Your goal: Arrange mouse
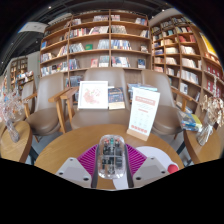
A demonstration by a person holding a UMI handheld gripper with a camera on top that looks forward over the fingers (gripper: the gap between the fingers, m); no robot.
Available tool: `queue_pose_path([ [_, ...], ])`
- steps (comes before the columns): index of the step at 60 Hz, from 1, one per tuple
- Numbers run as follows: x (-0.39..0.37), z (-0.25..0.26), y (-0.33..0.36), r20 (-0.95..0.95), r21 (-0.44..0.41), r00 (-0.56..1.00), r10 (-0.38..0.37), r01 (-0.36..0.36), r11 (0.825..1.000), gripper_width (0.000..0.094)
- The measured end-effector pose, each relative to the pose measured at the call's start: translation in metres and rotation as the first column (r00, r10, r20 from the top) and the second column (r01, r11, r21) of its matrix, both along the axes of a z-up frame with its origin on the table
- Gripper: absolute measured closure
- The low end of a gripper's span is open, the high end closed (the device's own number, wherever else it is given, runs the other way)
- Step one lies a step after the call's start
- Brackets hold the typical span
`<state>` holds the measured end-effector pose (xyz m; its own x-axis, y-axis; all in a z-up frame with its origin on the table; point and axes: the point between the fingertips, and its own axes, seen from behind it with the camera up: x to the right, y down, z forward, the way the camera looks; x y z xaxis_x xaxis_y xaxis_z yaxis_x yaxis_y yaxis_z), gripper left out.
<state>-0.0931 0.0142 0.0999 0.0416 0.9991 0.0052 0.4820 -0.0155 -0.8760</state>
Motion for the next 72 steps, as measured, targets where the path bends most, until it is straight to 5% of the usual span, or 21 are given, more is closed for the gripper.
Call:
queue_pose_path([
  [10,0.011,-0.038,0.088,0.037,0.056,0.997,-0.063,0.061,0.997,0.0530],
  [27,0.008,-0.110,0.129,0.118,0.037,0.989,-0.087,0.083,0.996,0.0471],
  [31,0.011,-0.110,0.130,0.126,0.035,0.988,-0.091,0.087,0.996,0.0402],
  [36,0.018,-0.099,0.136,0.104,0.054,0.988,-0.115,0.110,0.993,0.0068],
  [38,0.025,-0.090,0.138,0.093,0.067,0.988,-0.127,0.121,0.990,0.0127],
  [57,0.181,-0.005,0.079,-0.002,0.036,0.982,-0.188,0.187,0.982,0.0082],
  [72,0.295,-0.020,0.010,0.011,0.078,0.993,-0.119,0.118,0.990,0.0083],
])
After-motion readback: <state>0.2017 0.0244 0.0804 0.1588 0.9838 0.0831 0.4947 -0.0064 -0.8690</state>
